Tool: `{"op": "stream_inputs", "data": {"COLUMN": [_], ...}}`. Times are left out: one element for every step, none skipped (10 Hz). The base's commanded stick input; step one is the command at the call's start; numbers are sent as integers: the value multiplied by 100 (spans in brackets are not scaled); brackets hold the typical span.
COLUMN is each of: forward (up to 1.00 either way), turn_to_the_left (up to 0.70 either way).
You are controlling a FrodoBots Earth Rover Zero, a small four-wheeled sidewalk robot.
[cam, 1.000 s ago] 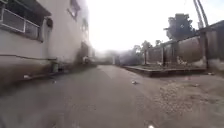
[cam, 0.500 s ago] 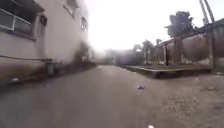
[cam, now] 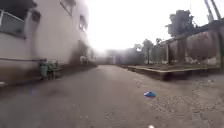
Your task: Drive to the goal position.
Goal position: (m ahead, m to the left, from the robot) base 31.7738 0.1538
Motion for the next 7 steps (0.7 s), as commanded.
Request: {"op": "stream_inputs", "data": {"forward": [100, 100, 100, 100, 100, 100, 100], "turn_to_the_left": [0, 0, 0, 0, 0, 0, 0]}}
